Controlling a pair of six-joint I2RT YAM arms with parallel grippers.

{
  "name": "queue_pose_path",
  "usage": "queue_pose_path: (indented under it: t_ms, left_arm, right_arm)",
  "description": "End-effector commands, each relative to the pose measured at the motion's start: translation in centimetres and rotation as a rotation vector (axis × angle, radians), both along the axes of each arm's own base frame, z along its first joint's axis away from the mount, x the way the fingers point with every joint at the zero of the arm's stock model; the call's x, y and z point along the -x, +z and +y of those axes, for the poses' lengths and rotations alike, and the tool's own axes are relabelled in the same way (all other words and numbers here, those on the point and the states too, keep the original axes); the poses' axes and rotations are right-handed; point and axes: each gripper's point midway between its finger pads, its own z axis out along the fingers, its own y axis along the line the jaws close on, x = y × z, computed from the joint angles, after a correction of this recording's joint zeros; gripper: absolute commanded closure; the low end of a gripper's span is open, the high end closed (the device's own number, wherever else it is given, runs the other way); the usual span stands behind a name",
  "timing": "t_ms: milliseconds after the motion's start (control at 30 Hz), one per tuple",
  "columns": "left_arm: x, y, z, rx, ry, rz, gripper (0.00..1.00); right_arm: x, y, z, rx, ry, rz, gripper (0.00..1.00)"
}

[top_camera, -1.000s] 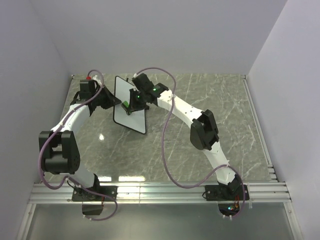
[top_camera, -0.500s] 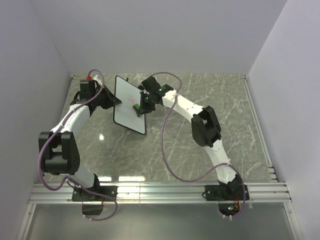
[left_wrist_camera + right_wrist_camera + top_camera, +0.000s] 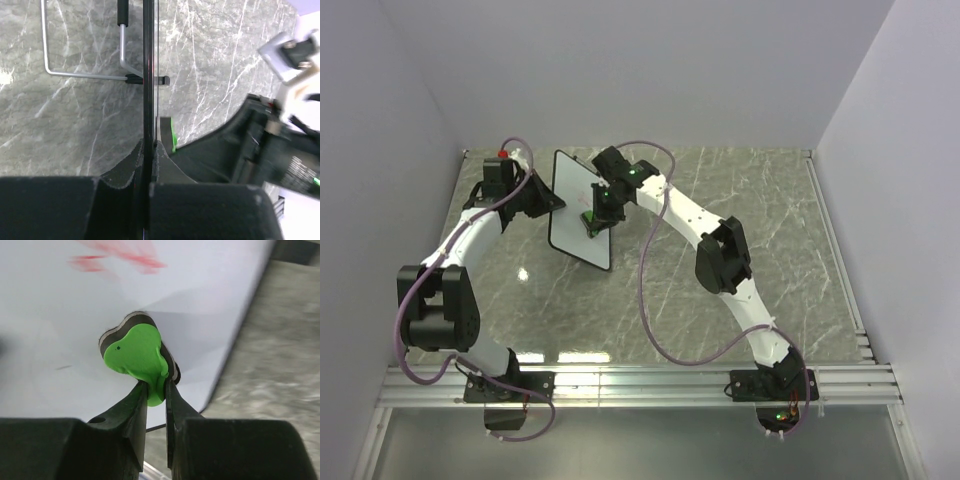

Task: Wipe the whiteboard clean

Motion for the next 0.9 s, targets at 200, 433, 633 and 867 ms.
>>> queue_pose_path:
  t_ms: [200, 433, 633, 867]
  left_arm:
    - [3.9, -1.9, -5.1, 0.036, -0.135, 0.109, 1.0]
    - [6.7, -1.7, -7.1, 0.079, -0.226, 0.139, 1.0]
    - [10.0, -1.2, -9.0, 0.124, -0.365, 0.175, 1.0]
    - [12.5, -0.7, -8.8, 0.137, -0.388, 0.202, 1.0]
  right_arm:
    - [3.8, 4.7, 5.5, -0.201, 0.132, 0.025, 1.0]
    - [-2.5, 3.9, 3.4, -0.239, 0.008, -0.015, 1.0]
    - [-7.0, 4.6, 0.8, -0.278, -0.079, -0.06, 1.0]
    - [-7.6, 0.5, -0.9, -0.201, -0.086, -0.026, 1.0]
